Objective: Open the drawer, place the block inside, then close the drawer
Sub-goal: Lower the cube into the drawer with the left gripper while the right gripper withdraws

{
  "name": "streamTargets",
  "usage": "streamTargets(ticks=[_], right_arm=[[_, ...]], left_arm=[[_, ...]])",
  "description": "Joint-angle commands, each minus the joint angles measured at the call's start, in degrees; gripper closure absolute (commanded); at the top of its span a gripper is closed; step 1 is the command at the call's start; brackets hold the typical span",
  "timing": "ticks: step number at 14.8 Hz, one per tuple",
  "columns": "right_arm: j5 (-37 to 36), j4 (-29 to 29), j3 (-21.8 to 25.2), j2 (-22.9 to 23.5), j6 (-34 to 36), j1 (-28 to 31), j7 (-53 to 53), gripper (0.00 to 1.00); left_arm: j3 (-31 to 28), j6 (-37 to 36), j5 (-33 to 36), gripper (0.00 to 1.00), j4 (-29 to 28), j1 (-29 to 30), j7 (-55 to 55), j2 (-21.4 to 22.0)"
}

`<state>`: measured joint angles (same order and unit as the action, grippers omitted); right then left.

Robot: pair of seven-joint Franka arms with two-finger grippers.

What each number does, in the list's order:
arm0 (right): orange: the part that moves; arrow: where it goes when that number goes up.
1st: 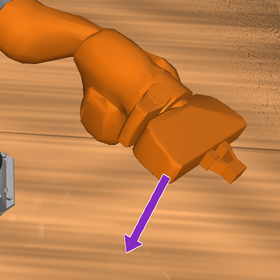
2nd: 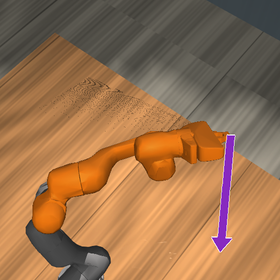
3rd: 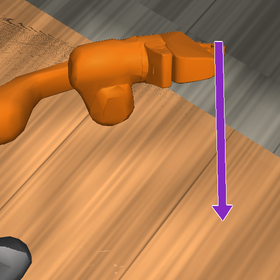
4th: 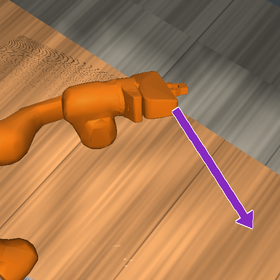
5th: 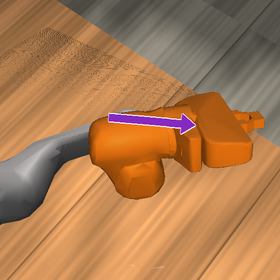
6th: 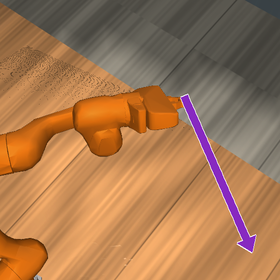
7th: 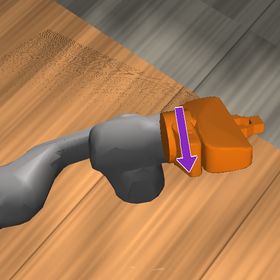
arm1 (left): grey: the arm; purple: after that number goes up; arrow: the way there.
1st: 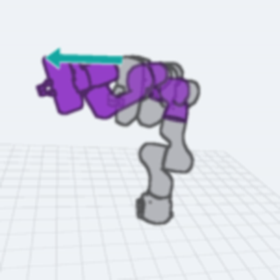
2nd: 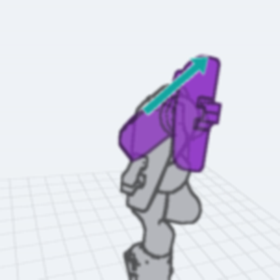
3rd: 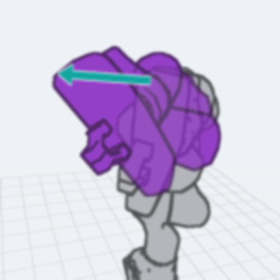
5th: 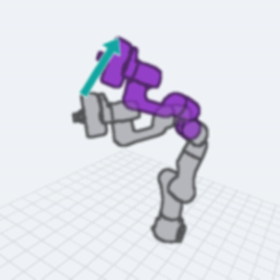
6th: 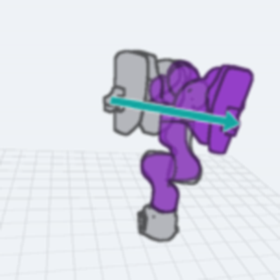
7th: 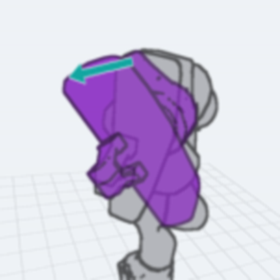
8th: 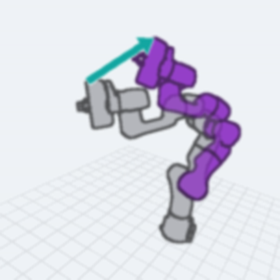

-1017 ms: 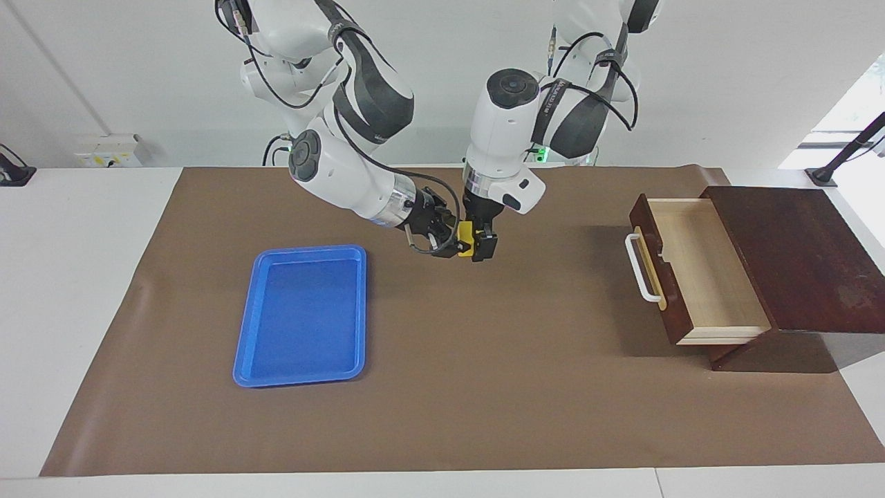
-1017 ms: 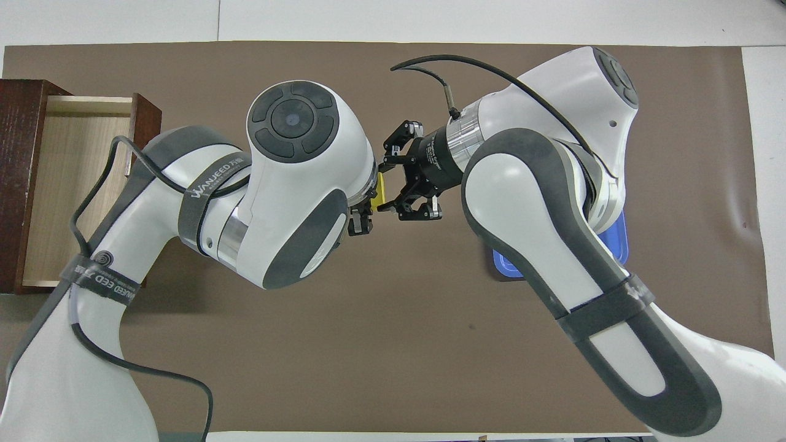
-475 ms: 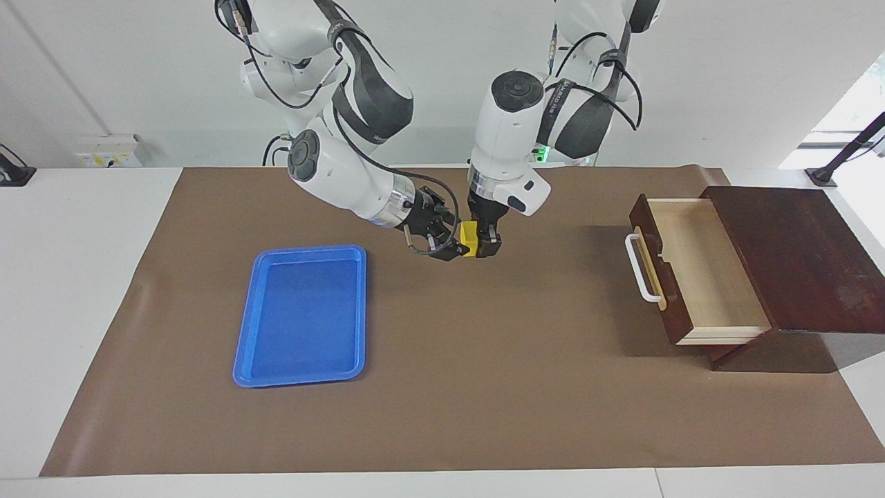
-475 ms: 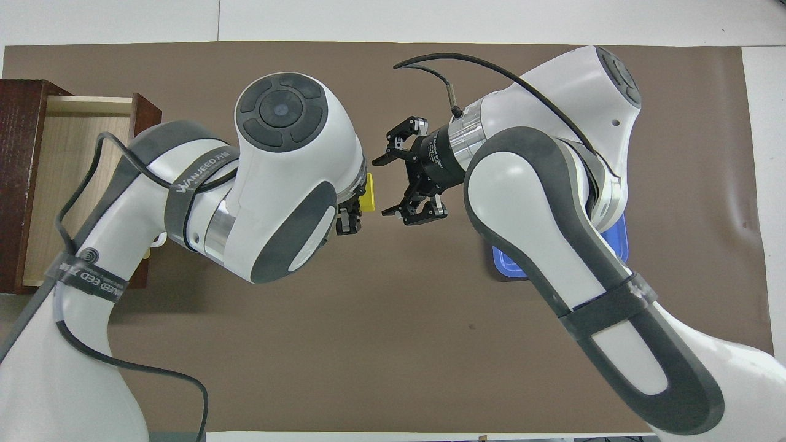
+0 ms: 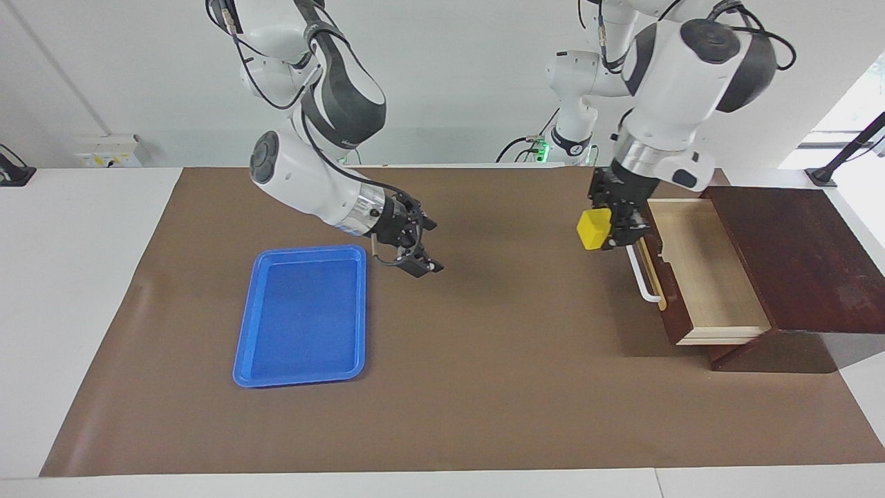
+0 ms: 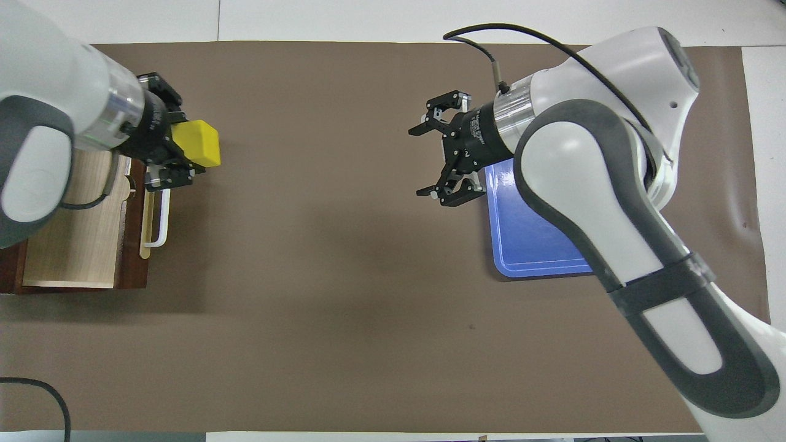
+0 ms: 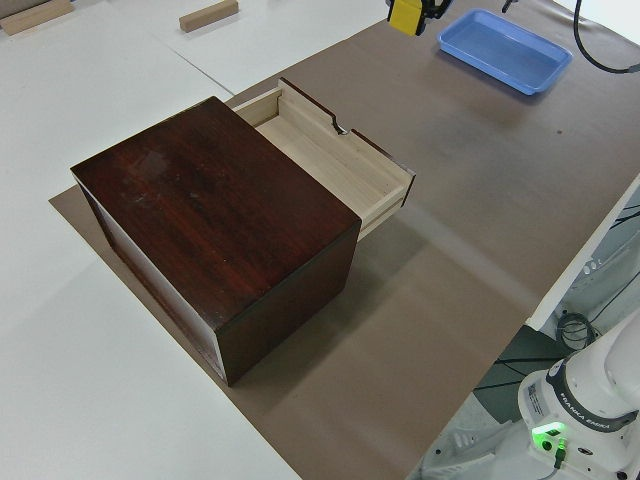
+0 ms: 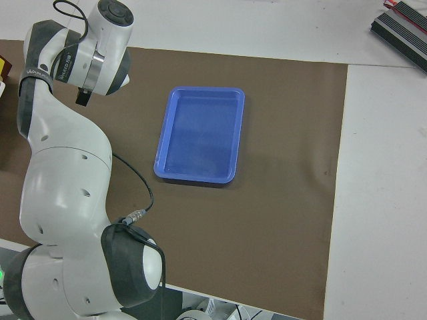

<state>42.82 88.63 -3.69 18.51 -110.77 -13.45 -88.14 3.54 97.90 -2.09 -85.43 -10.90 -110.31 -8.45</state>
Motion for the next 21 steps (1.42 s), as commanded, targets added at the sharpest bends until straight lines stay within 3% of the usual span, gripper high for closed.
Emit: streamTargets(ticks=[1, 5, 8, 13, 18, 19, 20, 21], right_arm=[[-2.72, 0.23, -0.35, -2.42, 4.75, 4.30, 5.85, 0.00], [-5.29, 0.93, -0.44, -5.41, 8.29, 8.52, 10.80, 0.00], [-5.29, 1.28, -0.35, -6.72, 9.96, 9.94, 10.80, 0.00], [-8.87, 3.30, -0.18, -10.24, 10.40, 11.52, 15.35, 0.00], [-12.50, 3.92, -0.09, -11.48, 13.11, 13.45, 25.28, 0.00], [-12.67, 3.92, -0.09, -11.48, 13.73, 14.06, 26.35, 0.00], [-13.63, 3.83, -0.09, -11.48, 14.35, 14.24, 26.71, 0.00], [-15.56, 3.83, -0.09, -11.65, 15.05, 14.25, 27.23, 0.00]], left_arm=[[0.67, 0.09, -0.72, 1.00, -4.99, 7.01, 10.25, 2.03], [0.41, 6.75, -0.64, 1.00, -17.55, 16.15, 23.65, 7.57], [0.41, 10.54, -0.46, 1.00, -19.78, 19.86, 24.70, 6.88], [0.32, 16.78, 0.33, 1.00, -28.02, 20.48, 23.66, 7.48], [0.41, 19.86, 0.42, 1.00, -31.55, 18.72, 18.20, 7.75], [0.41, 19.87, 0.42, 0.88, -31.90, 18.81, 18.64, 8.10], [0.41, 19.69, 0.51, 0.24, -31.56, 18.98, 19.08, 8.10], [0.41, 19.00, 1.81, 0.00, -30.16, 19.16, 19.08, 7.67]])
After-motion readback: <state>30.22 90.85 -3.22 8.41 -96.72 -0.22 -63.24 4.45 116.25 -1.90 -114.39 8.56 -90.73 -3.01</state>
